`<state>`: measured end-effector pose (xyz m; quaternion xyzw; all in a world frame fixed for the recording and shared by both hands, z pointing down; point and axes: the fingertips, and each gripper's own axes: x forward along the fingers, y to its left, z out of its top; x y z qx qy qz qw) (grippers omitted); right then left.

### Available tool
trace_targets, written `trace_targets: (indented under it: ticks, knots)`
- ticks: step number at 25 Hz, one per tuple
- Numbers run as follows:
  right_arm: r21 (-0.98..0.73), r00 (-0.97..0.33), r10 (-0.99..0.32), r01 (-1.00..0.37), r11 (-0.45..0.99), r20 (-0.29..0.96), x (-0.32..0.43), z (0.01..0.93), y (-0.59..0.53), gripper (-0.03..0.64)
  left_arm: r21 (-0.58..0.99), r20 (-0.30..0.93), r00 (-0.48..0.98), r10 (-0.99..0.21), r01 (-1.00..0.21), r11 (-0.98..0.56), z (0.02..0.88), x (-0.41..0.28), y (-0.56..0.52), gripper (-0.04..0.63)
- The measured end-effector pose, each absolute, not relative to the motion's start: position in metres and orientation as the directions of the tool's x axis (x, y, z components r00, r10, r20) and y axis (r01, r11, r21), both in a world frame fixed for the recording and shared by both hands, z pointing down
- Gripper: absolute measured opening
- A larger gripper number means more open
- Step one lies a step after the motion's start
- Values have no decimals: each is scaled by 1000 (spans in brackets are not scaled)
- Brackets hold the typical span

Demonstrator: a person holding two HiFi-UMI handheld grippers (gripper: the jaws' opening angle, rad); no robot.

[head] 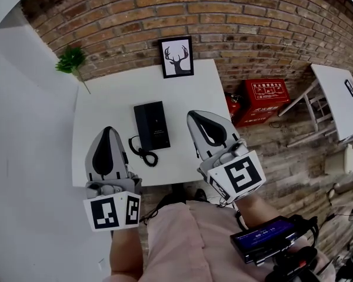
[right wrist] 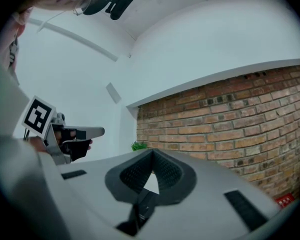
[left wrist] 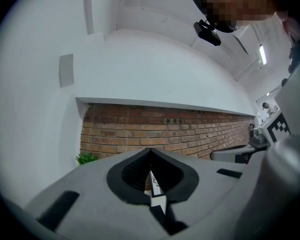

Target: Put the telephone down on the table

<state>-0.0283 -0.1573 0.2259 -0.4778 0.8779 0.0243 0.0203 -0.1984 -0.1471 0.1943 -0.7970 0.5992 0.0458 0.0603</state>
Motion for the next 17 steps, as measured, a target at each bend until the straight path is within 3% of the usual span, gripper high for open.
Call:
trace_targets:
  ticks: [17]
  knots:
    - [15, -542, -839, -840, 542, -53, -27, 233, -173, 3, -57, -117, 294, -949, -956, -289, 206, -191, -164, -2]
